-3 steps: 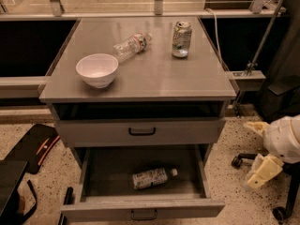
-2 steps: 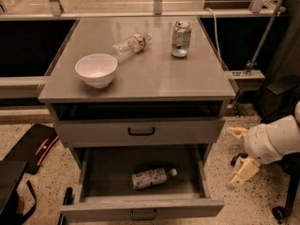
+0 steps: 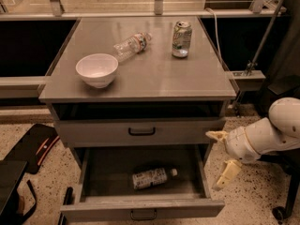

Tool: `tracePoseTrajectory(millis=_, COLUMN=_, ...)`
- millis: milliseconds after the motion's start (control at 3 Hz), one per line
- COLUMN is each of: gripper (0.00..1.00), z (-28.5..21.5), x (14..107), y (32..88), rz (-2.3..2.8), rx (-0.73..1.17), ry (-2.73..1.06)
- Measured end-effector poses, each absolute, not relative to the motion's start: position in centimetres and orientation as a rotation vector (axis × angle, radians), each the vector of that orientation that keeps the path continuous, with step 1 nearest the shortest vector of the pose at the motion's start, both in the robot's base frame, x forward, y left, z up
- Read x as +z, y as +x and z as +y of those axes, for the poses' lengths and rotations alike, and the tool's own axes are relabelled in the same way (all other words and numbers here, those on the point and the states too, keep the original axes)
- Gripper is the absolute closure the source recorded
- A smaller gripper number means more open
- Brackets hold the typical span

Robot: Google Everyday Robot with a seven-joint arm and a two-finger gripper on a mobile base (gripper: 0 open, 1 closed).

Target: Pick blue plastic bottle from middle drawer and place on counter

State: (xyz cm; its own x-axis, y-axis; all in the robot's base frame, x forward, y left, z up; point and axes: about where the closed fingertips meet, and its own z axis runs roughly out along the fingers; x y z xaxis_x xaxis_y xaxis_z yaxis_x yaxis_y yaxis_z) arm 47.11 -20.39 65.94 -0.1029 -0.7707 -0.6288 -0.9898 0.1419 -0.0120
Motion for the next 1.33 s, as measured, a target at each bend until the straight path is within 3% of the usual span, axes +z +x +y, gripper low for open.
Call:
tracePoseTrajectory(millis=333, gripper=0.00, z=-17.9, x=64.1, y=47.5, rz=1.827, rx=0.705, ry=-1.676)
tracePoseTrajectory(millis=667, gripper=0.00, z=-10.7, x=61.7, y=48.9, rz=1.649, rx=0.857, ry=-1.664)
tracePoseTrajectory(millis=1000, gripper=0.00, z=-2.4, x=60.7, y=48.8, rz=1.578, rx=0.858, ry=-1.738)
tracePoseTrajectory(millis=1333, gripper=0.00, z=-1.9, x=58.9, y=48.0, rz=1.627, rx=0.838, ry=-1.718)
